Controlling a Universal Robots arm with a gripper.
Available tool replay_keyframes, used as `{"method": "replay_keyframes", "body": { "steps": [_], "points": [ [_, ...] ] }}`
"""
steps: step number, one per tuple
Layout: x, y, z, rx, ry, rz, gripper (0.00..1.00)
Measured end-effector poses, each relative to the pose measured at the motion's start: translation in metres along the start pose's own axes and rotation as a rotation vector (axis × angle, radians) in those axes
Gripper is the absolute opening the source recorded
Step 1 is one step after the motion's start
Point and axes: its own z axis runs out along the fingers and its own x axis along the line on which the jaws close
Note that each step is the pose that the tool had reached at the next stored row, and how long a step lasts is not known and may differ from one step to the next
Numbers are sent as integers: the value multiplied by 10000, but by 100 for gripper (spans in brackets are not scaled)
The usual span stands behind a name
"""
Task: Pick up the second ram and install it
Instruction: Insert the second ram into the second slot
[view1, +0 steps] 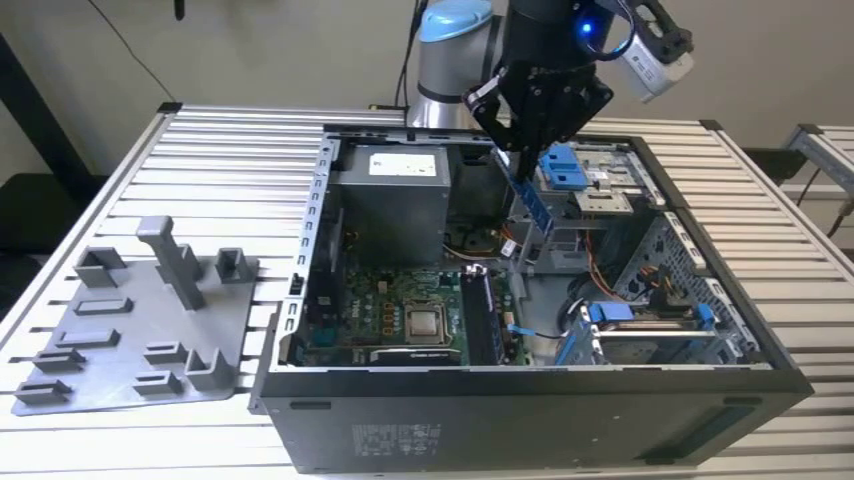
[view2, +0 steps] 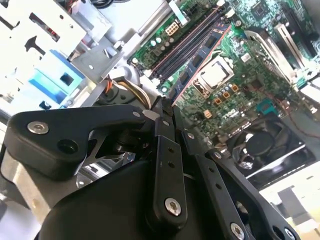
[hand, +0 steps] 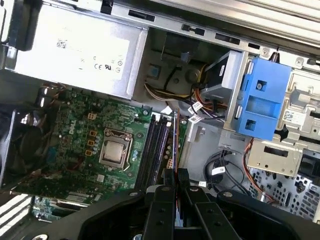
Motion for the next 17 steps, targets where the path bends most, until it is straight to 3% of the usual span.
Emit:
{"method": "replay_keyframes", "body": {
  "steps": [13, 17],
  "points": [
    [0, -1, 6, 74, -40, 1686, 14],
    [0, -1, 6, 79, -42, 1790, 14]
  ]
}}
